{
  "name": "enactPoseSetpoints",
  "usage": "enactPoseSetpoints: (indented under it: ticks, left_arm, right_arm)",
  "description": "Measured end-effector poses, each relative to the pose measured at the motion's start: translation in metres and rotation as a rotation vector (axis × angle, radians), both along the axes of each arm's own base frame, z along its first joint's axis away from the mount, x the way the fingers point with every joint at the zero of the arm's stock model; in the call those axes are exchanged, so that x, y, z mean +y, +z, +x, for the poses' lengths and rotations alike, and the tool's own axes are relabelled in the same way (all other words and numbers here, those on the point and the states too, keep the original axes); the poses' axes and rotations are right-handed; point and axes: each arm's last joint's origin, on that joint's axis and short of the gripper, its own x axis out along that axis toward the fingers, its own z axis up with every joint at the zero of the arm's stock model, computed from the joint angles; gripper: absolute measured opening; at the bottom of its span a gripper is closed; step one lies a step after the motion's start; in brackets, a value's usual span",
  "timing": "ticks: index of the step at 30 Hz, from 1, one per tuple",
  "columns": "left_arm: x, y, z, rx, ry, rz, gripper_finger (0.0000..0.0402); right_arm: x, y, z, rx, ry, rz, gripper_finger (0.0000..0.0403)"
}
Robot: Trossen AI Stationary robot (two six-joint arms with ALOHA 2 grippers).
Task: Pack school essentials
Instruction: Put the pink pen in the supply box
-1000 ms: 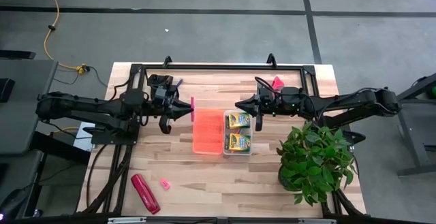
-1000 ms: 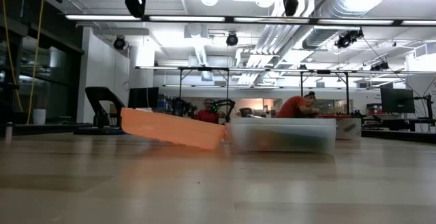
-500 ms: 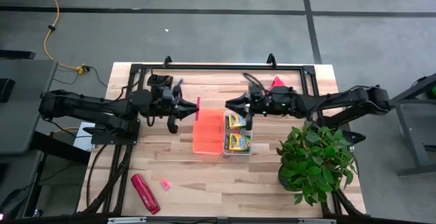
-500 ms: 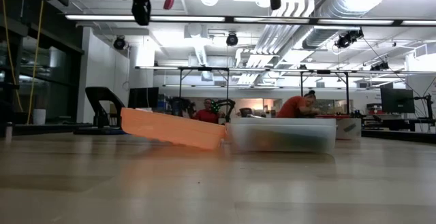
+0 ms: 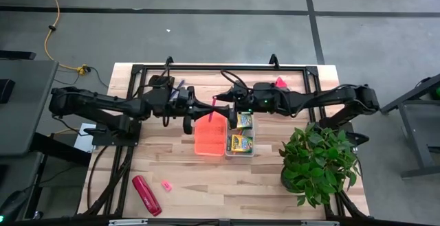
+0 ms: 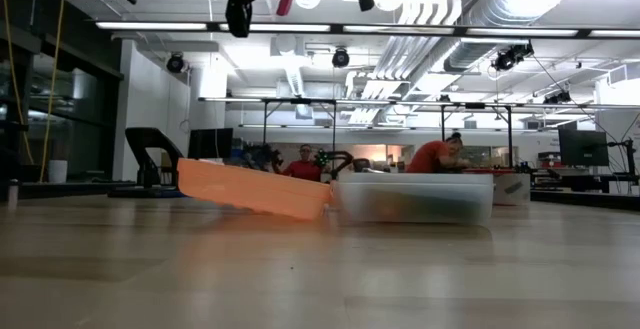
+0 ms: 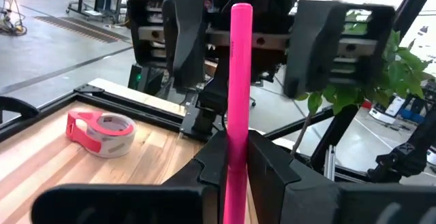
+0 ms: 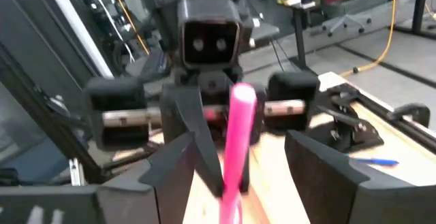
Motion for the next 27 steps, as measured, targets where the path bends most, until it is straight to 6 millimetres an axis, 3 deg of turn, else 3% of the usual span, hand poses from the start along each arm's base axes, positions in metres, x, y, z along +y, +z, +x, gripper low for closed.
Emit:
enactPoseSetpoints:
  ticks: [8, 20, 27]
  left_arm:
    - [0.0015, 0.0018, 0.0093, -0.054, 0.0, 0.005, 0.0035]
    - [0.0015, 0.0043, 0.008, -0.069, 0.004, 0.011, 0.0035]
    - [0.0014, 0.004, 0.008, -0.067, 0.002, 0.009, 0.0035]
  right_arm:
    - [-0.0008, 0.0042, 0.0005, -0.044, -0.024, 0.003, 0.0196]
    - [-0.0004, 0.0041, 0.0005, -0.044, -0.013, 0.025, 0.0015]
    - [-0.0001, 0.0041, 0.0005, -0.043, 0.002, 0.028, 0.0032]
